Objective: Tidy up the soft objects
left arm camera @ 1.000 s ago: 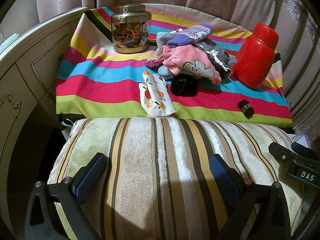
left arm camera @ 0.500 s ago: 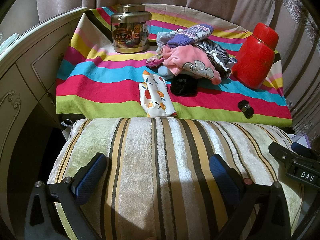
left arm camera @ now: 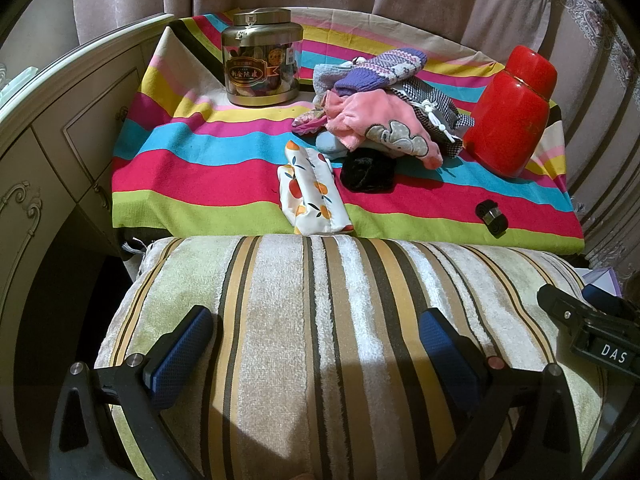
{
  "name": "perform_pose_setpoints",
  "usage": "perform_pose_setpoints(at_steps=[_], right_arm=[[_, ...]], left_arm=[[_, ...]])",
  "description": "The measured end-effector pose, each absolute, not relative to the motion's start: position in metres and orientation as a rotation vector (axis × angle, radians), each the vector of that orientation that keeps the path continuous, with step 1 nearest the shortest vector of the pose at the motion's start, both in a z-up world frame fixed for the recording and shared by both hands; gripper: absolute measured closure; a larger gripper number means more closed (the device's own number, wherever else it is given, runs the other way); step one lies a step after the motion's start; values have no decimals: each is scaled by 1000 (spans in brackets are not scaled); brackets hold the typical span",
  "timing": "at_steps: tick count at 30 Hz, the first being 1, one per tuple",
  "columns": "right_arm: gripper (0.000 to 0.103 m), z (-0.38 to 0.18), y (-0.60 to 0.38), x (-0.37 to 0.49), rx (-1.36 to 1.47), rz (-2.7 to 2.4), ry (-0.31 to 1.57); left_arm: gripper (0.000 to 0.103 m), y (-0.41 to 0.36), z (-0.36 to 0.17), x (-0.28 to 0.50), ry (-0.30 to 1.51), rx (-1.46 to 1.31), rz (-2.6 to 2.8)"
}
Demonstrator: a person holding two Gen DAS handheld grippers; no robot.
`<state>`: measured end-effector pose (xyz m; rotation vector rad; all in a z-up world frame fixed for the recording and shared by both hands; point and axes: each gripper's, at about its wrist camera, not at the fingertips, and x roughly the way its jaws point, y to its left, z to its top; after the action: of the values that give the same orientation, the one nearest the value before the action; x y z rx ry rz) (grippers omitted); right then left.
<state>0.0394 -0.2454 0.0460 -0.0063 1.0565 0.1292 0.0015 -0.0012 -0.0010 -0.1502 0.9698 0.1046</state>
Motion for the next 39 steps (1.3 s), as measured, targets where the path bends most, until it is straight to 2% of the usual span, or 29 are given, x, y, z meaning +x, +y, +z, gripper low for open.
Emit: perform_pose_setpoints(at_steps=[17, 23, 25, 27, 28, 30, 37, 39], right_arm=[[0, 46, -243, 53, -10, 161, 1124], [0, 43, -245, 63, -38, 262, 1164], [0, 42, -247, 65, -34, 290, 1161], [0, 41, -249, 69, -36, 308, 1155], [0, 40, -249, 73, -42, 313, 1158], [0, 38, -251, 81, -40, 319, 1175], [0, 24, -259, 122, -14, 279, 1252], [0, 21, -254, 135, -52, 260, 1259]], left_arm=[[1, 8, 4, 25, 1003, -195, 132], [11, 16, 2, 65, 1047, -230, 79], [22, 21, -3, 81, 1067, -239, 85], [24, 26, -11, 99, 1099, -247, 92], [32, 29, -18, 108, 1128, -257, 98], [40, 31, -27, 119, 1166, -259, 104], [44, 25, -45, 142, 1235, -217, 101], [49, 22, -49, 146, 1246, -205, 95]])
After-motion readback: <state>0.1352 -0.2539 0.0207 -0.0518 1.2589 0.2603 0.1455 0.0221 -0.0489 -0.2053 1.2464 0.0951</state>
